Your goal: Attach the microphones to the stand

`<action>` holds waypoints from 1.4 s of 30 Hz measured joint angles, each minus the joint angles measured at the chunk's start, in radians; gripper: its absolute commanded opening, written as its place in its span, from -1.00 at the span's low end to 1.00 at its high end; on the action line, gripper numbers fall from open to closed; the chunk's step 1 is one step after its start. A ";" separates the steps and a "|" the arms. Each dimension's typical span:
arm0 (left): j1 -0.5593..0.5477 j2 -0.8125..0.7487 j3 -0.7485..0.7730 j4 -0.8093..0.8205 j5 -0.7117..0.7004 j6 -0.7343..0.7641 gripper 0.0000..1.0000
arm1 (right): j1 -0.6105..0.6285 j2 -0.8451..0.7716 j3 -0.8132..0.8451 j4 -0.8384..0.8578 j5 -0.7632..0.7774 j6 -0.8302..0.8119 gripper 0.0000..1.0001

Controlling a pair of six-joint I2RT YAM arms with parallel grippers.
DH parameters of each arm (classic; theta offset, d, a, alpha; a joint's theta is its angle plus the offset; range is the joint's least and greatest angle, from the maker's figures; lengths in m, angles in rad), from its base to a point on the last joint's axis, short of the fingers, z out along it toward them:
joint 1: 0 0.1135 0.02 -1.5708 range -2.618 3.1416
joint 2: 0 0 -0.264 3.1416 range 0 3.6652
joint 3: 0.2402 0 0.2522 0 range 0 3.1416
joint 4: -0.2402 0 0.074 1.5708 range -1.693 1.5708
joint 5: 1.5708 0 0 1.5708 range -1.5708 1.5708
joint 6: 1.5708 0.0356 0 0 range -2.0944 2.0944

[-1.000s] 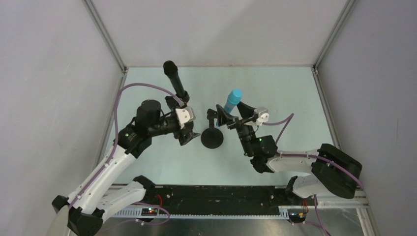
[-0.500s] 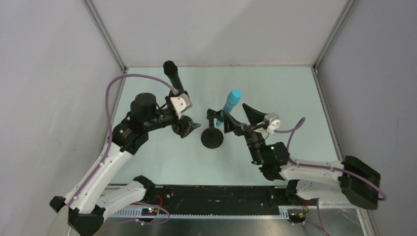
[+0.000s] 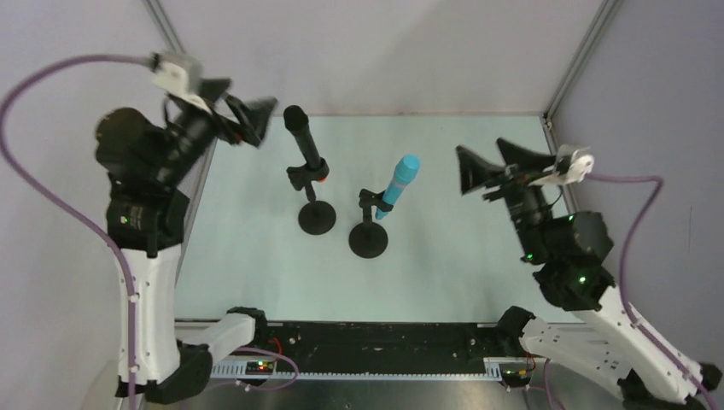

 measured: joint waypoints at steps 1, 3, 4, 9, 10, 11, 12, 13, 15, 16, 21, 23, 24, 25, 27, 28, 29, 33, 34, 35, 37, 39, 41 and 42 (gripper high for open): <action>0.052 0.024 0.048 0.003 -0.002 -0.031 0.99 | -0.068 0.011 0.053 -0.062 -0.037 0.019 0.99; 0.157 0.063 0.130 0.003 -0.002 -0.089 0.99 | -0.232 0.040 0.143 -0.166 -0.131 0.062 0.99; 0.222 0.082 0.160 0.002 0.006 -0.119 0.99 | -0.342 0.059 0.185 -0.214 -0.197 0.092 0.99; 0.459 0.113 0.130 -0.024 0.018 -0.175 0.99 | -0.824 0.174 0.277 -0.327 -0.497 0.254 0.99; 0.490 0.113 0.097 -0.029 0.015 -0.173 0.99 | -0.875 0.205 0.281 -0.339 -0.534 0.275 0.99; 0.514 0.112 0.060 -0.033 0.015 -0.172 1.00 | -0.930 0.247 0.286 -0.351 -0.590 0.304 0.99; 0.536 0.111 0.014 -0.039 0.010 -0.166 0.99 | -0.970 0.284 0.287 -0.358 -0.621 0.328 0.99; 0.550 0.111 -0.030 -0.042 0.005 -0.158 0.99 | -1.015 0.332 0.287 -0.369 -0.649 0.356 0.99; 0.570 0.108 -0.157 -0.035 -0.011 -0.135 0.99 | -1.065 0.415 0.275 -0.375 -0.661 0.389 0.99; 0.573 0.106 -0.211 -0.034 -0.015 -0.126 0.99 | -1.075 0.444 0.258 -0.378 -0.660 0.397 0.99; 0.576 0.073 -0.573 0.069 -0.034 -0.113 0.99 | -1.071 0.435 -0.009 -0.317 -0.534 0.364 0.99; 0.575 0.067 -0.683 0.122 -0.044 -0.114 0.99 | -1.059 0.390 -0.148 -0.256 -0.477 0.322 0.99; 0.572 0.065 -0.738 0.167 -0.055 -0.115 0.99 | -1.050 0.370 -0.217 -0.223 -0.446 0.293 0.99; 0.567 0.063 -0.791 0.210 -0.074 -0.115 0.99 | -1.041 0.362 -0.268 -0.197 -0.420 0.262 0.99; 0.545 0.062 -0.877 0.296 -0.124 -0.113 0.99 | -1.013 0.380 -0.340 -0.159 -0.370 0.198 0.99; 0.527 0.061 -0.921 0.344 -0.151 -0.112 0.99 | -1.005 0.400 -0.352 -0.151 -0.355 0.179 0.99; 0.505 0.062 -0.962 0.388 -0.177 -0.112 0.99 | -0.996 0.425 -0.359 -0.143 -0.340 0.163 0.99; 0.410 0.076 -1.095 0.560 -0.246 -0.095 0.99 | -0.989 0.513 -0.401 -0.064 -0.299 0.146 0.99; 0.393 0.077 -1.128 0.605 -0.253 -0.090 0.99 | -0.989 0.525 -0.410 -0.050 -0.294 0.148 0.99; 0.374 0.076 -1.173 0.669 -0.256 -0.083 0.99 | -0.990 0.537 -0.421 -0.032 -0.288 0.156 0.99; 0.360 0.074 -1.255 0.785 -0.245 -0.068 0.99 | -0.991 0.546 -0.459 0.043 -0.275 0.174 0.99; 0.354 0.069 -1.328 0.885 -0.229 -0.055 0.99 | -0.995 0.537 -0.527 0.150 -0.269 0.189 0.99; 0.351 0.066 -1.381 0.978 -0.212 -0.038 0.99 | -0.998 0.525 -0.597 0.229 -0.265 0.195 0.99; 0.348 0.067 -1.407 1.041 -0.204 -0.030 0.99 | -0.998 0.519 -0.631 0.266 -0.262 0.194 0.99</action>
